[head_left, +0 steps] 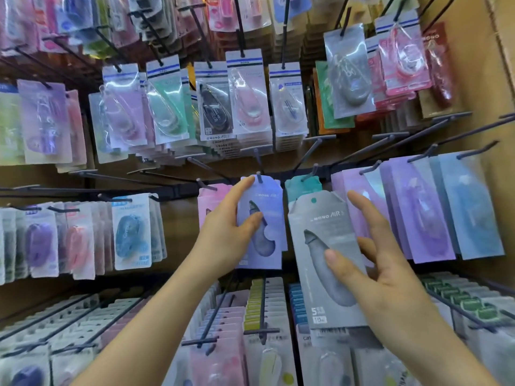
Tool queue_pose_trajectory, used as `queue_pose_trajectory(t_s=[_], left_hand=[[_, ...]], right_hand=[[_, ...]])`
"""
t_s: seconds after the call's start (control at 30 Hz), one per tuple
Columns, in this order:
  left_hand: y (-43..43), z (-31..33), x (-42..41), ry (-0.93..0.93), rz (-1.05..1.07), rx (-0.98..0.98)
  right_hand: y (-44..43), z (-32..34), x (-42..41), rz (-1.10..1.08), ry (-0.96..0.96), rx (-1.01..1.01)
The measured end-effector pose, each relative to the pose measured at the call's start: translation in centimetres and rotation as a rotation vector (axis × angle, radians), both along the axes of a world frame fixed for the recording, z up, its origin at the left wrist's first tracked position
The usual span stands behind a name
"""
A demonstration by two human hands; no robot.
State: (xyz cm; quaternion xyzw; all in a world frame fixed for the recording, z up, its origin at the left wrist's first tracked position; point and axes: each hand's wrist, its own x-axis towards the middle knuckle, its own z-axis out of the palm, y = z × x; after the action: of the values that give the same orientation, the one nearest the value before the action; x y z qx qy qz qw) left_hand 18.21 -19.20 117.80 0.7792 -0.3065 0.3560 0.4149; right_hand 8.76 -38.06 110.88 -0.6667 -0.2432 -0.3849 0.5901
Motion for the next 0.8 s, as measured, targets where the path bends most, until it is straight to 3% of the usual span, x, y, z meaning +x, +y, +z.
queue_pose_trajectory(t_s=[0.13,0.5,0.8], left_hand=[[-0.8,1.0,1.3,-0.034,0.196,0.143],[-2.3,2.1,4.3,-0.514,0.883,0.507],[-3.5,1.6,4.6,-0.628,0.996,0.593]], right_hand=[[-0.1,0.1,0.5,0.007,0.035,0.068],[-1.3,0.5,1.2,0.13,0.173,0.178],[-0.9,0.7,1.5,0.141,0.204,0.211]])
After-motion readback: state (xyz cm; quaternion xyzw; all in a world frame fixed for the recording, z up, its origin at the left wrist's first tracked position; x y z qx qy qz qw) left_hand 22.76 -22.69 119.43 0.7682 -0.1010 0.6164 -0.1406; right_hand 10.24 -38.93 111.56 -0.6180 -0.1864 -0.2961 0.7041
